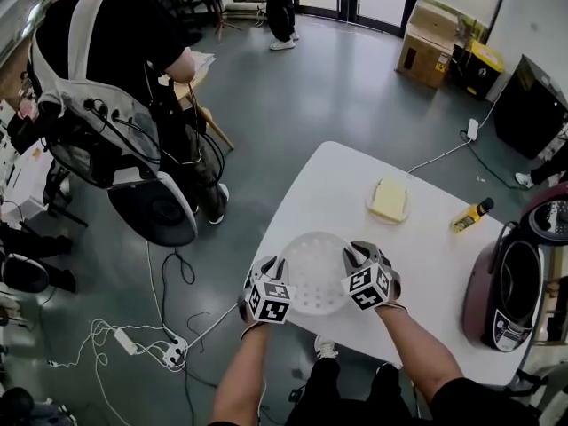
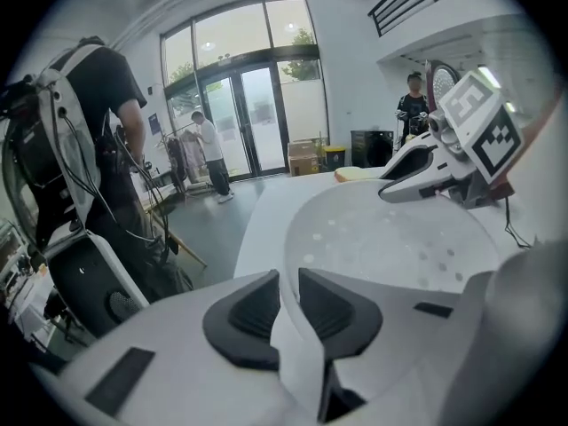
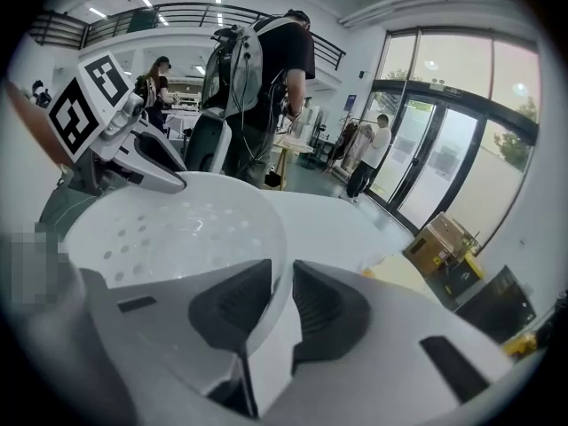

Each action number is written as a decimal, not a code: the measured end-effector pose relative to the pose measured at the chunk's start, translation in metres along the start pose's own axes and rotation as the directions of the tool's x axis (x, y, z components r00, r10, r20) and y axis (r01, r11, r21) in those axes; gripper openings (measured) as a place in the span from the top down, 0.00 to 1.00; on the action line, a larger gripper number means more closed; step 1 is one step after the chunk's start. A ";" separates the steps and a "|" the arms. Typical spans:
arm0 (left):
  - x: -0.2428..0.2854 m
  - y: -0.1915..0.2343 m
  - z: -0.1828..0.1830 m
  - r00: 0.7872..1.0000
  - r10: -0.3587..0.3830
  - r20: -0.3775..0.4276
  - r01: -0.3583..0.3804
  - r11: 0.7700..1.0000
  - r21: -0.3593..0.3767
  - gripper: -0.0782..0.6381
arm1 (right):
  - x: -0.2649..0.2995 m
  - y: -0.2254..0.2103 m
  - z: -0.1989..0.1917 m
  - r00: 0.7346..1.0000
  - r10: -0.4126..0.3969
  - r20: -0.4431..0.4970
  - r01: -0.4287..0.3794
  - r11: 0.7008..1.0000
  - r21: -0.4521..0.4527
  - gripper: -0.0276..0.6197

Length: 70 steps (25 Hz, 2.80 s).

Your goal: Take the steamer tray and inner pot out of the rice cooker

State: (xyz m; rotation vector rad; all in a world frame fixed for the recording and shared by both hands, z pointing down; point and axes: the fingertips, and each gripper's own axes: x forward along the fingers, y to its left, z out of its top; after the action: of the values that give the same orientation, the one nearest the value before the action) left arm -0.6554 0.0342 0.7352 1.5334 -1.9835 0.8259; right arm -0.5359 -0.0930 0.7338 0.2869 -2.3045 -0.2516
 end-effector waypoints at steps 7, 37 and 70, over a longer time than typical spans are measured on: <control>0.018 0.005 -0.020 0.998 -0.002 -0.056 0.003 1.000 0.018 0.77 | 0.029 0.009 -0.009 0.999 0.042 -0.023 -0.041 0.999 0.022 0.84; -0.122 -0.332 0.284 0.847 -0.406 0.344 0.391 0.913 0.115 0.47 | -0.394 -0.214 -0.111 0.917 -0.388 0.095 0.356 0.902 0.245 0.58; -0.066 -0.554 0.290 0.459 -0.849 0.262 0.732 0.195 -0.653 0.44 | -0.476 -0.303 -0.382 0.930 -0.117 0.349 -0.350 0.013 0.937 0.58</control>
State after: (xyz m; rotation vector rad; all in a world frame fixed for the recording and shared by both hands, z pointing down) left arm -0.1082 -0.2322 0.5770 1.5922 -0.8385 -0.2797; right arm 0.1006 -0.2825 0.5817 0.7874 -2.3527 1.7630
